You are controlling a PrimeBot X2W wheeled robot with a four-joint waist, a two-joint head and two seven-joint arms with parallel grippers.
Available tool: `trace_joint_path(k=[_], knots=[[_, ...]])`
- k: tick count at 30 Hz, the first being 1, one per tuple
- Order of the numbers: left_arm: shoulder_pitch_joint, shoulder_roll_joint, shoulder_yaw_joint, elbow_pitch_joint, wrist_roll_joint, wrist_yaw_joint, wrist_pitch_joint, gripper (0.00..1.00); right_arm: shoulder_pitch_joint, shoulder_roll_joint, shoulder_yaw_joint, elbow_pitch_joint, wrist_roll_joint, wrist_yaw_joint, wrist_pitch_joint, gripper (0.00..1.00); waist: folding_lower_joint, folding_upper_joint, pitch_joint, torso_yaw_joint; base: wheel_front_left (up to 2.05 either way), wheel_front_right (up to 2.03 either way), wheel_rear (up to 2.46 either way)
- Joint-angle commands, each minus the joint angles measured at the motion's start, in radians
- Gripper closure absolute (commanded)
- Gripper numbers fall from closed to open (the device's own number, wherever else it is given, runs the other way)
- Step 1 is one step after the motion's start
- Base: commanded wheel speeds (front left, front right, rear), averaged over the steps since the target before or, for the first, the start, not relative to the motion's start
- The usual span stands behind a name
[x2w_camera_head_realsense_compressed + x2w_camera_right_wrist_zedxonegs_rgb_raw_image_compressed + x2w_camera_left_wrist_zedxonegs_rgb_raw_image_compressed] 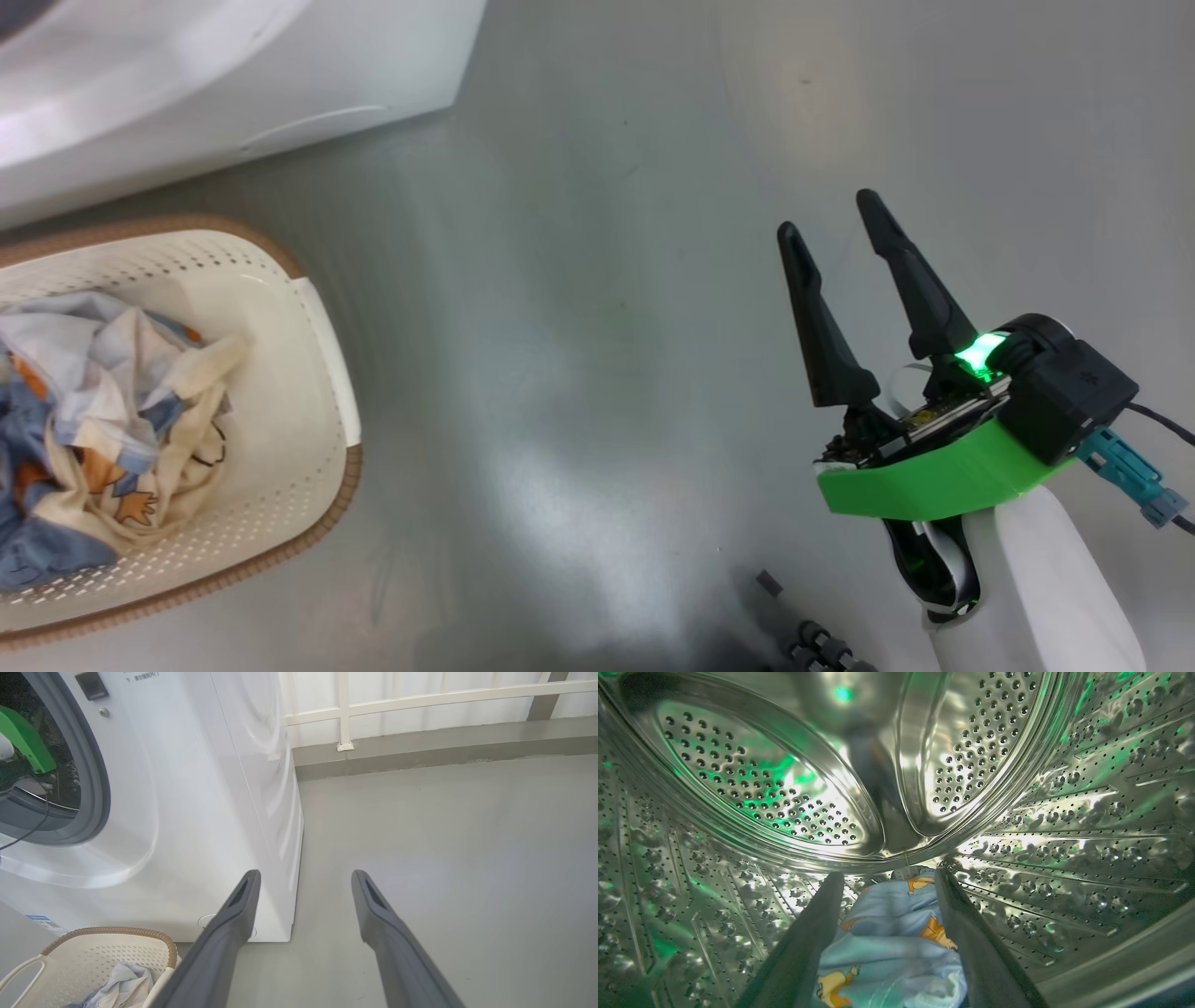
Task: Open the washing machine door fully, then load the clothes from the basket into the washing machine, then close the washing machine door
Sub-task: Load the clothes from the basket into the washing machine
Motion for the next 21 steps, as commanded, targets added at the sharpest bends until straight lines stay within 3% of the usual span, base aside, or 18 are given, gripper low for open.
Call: trace_joint_path(k=[1, 15, 21], knots=[[0.034, 0.037, 0.019, -0.043, -0.005, 0.014, -0.012, 0.00, 0.018, 0.001, 0.013, -0.019, -0.011, 0.002, -0.007, 0.00, -0.0001, -0.0001, -0.016, 0.014, 0.00, 0.00, 0.00], [0.496, -0.013, 0.065, -0.401, -0.039, 0.178, -0.147, 0.00, 0.052, 0.001, -0.022, -0.007, -0.051, 0.002, -0.007, 0.00, -0.0001, -0.0001, -0.108, 0.083, 0.00, 0.00, 0.00], [0.804, -0.047, 0.079, -0.645, -0.041, 0.276, -0.181, 0.00, 0.084, -0.003, -0.025, 0.011, -0.073, 0.002, -0.007, 0.00, -0.0001, -0.0001, -0.185, 0.110, 0.00, 0.00, 0.00]])
